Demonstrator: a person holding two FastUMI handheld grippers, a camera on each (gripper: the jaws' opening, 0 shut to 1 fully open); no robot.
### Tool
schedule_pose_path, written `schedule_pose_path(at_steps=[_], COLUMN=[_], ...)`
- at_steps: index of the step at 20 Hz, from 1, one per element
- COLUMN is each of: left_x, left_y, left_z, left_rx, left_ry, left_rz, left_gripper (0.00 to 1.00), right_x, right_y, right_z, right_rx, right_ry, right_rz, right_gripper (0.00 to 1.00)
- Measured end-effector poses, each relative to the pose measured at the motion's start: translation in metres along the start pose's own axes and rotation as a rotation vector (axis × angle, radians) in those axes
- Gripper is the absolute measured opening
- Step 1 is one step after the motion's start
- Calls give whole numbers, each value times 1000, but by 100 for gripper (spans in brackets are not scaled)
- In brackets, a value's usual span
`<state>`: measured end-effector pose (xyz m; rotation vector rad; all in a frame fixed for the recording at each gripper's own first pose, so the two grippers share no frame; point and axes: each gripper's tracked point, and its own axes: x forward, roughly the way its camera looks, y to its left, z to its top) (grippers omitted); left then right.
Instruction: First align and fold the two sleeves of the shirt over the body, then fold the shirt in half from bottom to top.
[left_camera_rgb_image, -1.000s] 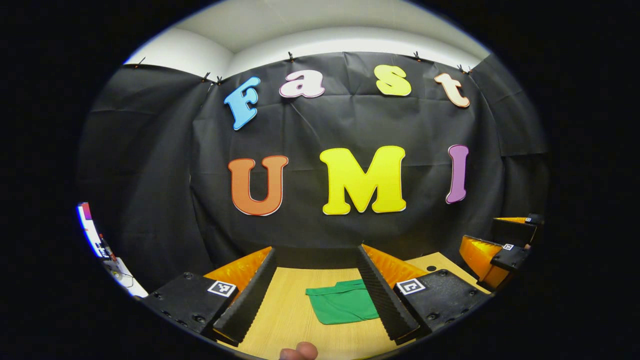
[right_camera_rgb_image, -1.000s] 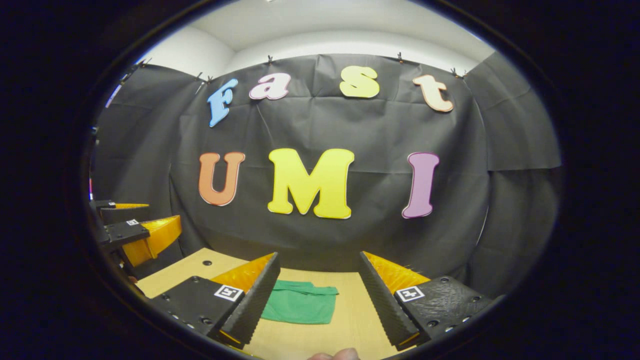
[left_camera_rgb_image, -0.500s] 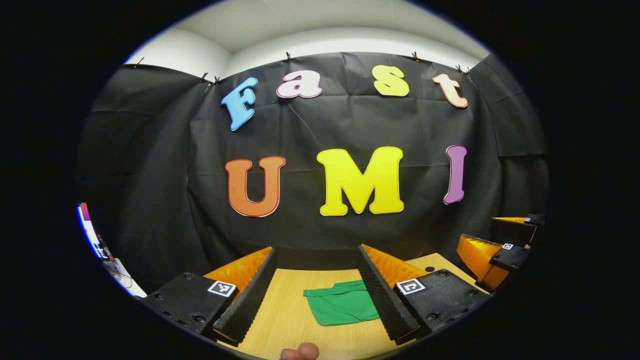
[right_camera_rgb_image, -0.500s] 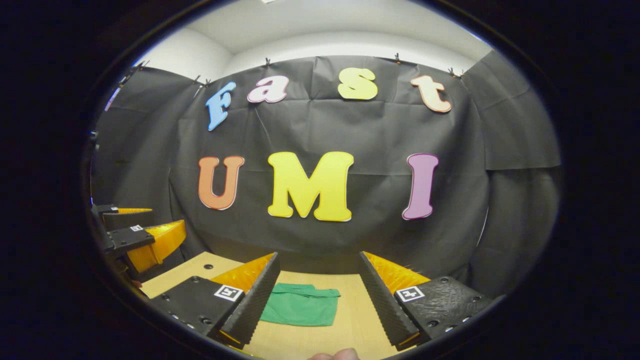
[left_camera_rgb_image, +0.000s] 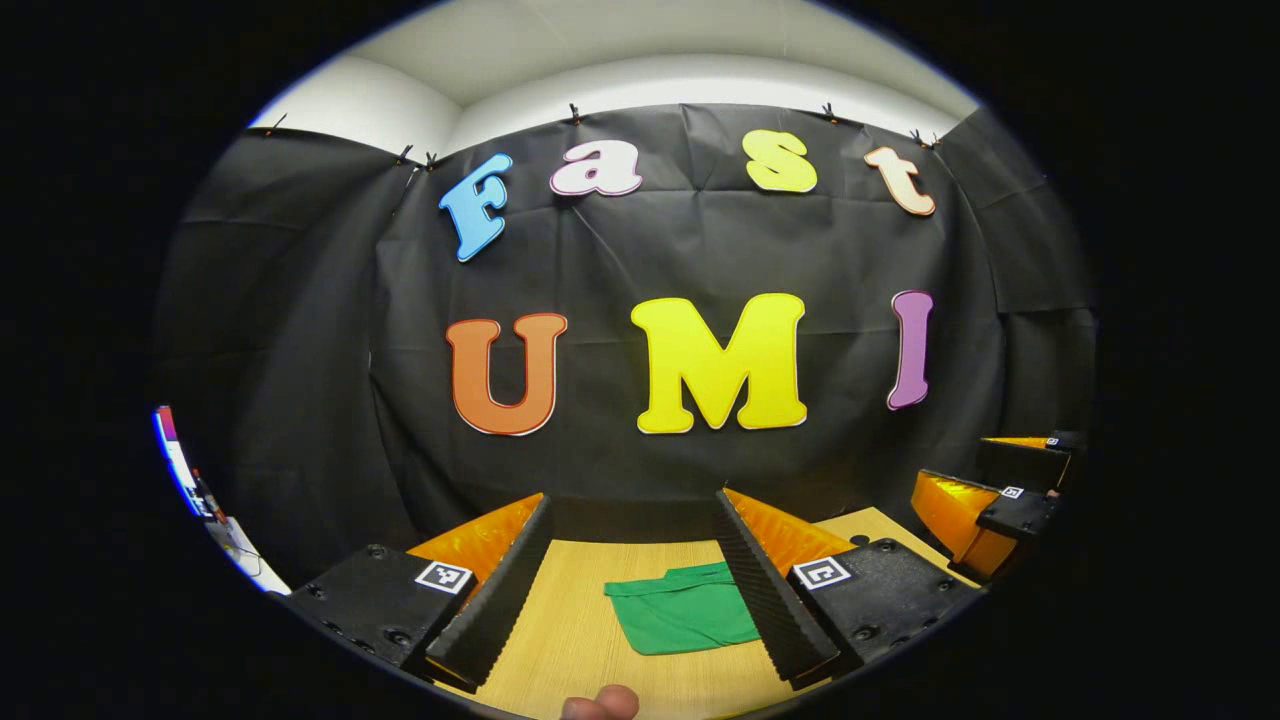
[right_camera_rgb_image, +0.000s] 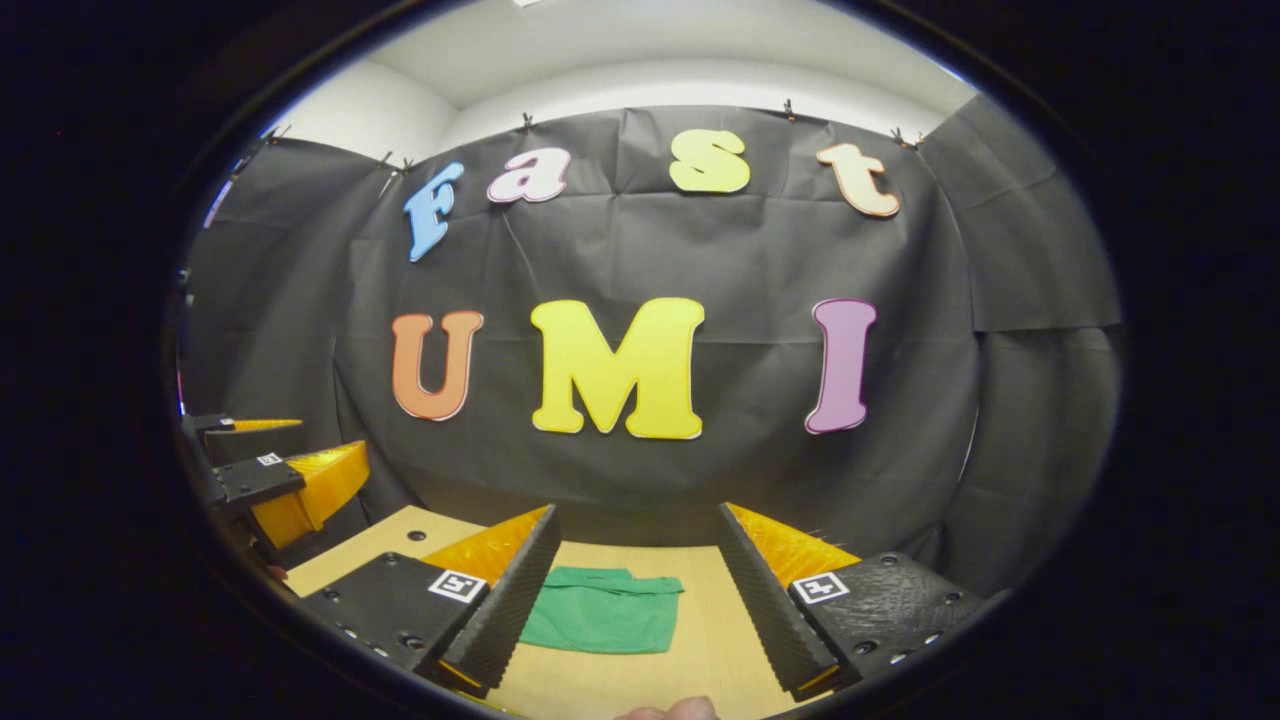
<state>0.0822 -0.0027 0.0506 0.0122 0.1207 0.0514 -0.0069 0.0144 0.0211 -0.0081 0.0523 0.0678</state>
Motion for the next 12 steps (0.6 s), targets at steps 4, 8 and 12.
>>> schedule_pose_path(at_steps=[4, 8, 12], left_x=[2, 7, 13], left_y=[1, 0, 2], left_z=[0, -4, -4], left_rx=[3, 1, 1], left_ry=[2, 8, 5], left_rz=[4, -4, -1], left_gripper=[94, 100, 100], right_x=[4, 9, 14], right_y=[1, 2, 2], right_z=[-2, -1, -4], right_rx=[3, 5, 4], right_ry=[6, 7, 12], right_rz=[4, 5, 9], right_gripper=[95, 96, 95])
